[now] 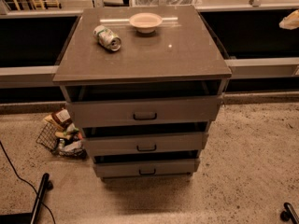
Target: Open bottom drawer
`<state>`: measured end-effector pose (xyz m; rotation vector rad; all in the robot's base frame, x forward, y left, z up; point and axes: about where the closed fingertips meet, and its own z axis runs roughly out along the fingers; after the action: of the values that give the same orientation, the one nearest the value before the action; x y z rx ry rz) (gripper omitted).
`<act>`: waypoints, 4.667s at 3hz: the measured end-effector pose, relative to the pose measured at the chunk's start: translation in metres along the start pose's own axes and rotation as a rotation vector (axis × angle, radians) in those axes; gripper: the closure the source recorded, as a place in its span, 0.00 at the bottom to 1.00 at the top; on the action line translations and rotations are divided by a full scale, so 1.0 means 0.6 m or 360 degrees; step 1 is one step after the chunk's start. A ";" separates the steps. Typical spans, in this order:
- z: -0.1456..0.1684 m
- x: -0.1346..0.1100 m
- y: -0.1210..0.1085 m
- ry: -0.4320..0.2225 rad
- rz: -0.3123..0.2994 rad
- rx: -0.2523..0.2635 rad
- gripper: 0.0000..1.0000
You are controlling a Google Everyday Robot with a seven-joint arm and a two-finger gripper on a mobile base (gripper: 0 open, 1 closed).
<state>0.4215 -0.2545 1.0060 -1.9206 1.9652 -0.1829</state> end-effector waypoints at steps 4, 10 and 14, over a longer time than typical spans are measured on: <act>0.158 -0.022 0.043 -0.0125 -0.0173 -0.0166 0.00; 0.473 -0.060 0.112 -0.0417 -0.0178 -0.0405 0.00; 0.751 -0.071 0.153 -0.0713 -0.0228 -0.0651 0.00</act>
Offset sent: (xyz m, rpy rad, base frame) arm 0.0106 0.0082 -0.0421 0.0408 0.0504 0.0844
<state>0.4971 -0.1297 0.5677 -2.1125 1.6500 0.6058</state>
